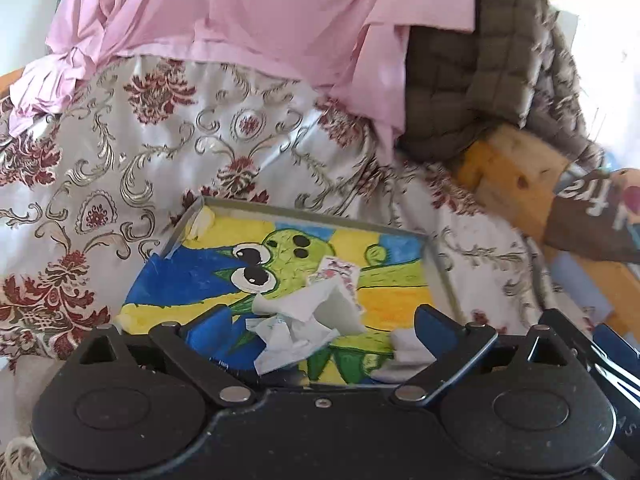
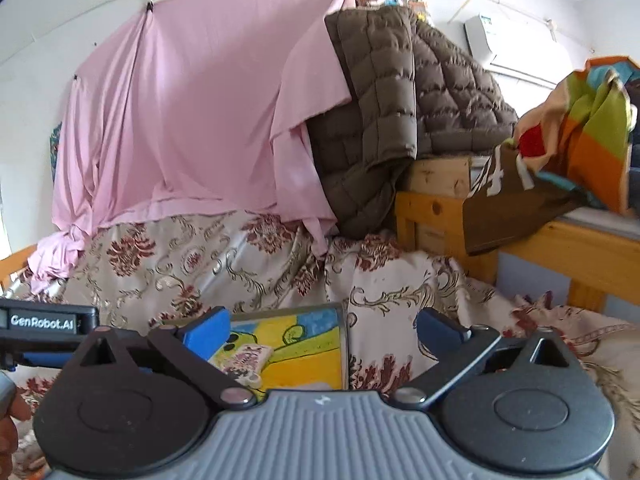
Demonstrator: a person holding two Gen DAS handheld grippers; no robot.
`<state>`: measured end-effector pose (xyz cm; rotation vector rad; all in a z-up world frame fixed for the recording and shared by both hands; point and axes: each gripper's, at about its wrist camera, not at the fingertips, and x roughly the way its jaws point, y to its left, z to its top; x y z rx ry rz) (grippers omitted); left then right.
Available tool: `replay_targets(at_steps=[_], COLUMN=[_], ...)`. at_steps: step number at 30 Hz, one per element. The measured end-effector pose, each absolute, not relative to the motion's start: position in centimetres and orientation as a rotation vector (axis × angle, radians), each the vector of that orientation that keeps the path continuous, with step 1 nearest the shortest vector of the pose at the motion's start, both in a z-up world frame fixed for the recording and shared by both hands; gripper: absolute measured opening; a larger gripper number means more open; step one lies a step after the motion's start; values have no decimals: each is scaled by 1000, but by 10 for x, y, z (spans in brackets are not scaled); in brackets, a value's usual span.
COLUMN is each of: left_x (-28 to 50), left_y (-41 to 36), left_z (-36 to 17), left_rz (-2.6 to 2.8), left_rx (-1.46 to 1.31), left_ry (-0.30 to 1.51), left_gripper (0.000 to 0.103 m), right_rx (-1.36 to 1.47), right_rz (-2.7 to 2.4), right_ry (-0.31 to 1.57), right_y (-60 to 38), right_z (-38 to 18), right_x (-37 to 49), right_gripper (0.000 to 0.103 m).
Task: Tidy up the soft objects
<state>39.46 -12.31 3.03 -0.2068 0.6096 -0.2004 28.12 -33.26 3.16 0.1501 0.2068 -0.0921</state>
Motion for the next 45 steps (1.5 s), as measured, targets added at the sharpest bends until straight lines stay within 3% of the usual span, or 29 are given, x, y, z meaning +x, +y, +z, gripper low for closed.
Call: replay_targets(at_steps=[15, 45], left_x=[282, 164], left_y=[-89, -10], left_z=[53, 12], left_rz=[-272, -233], left_rx=[-148, -85], left_ry=[480, 468], left_gripper=[102, 102], right_rx=[143, 59], right_rz=[-78, -56], right_ry=[68, 236], right_y=[-302, -234], right_z=[57, 3], right_x=[191, 95], right_gripper=[103, 103])
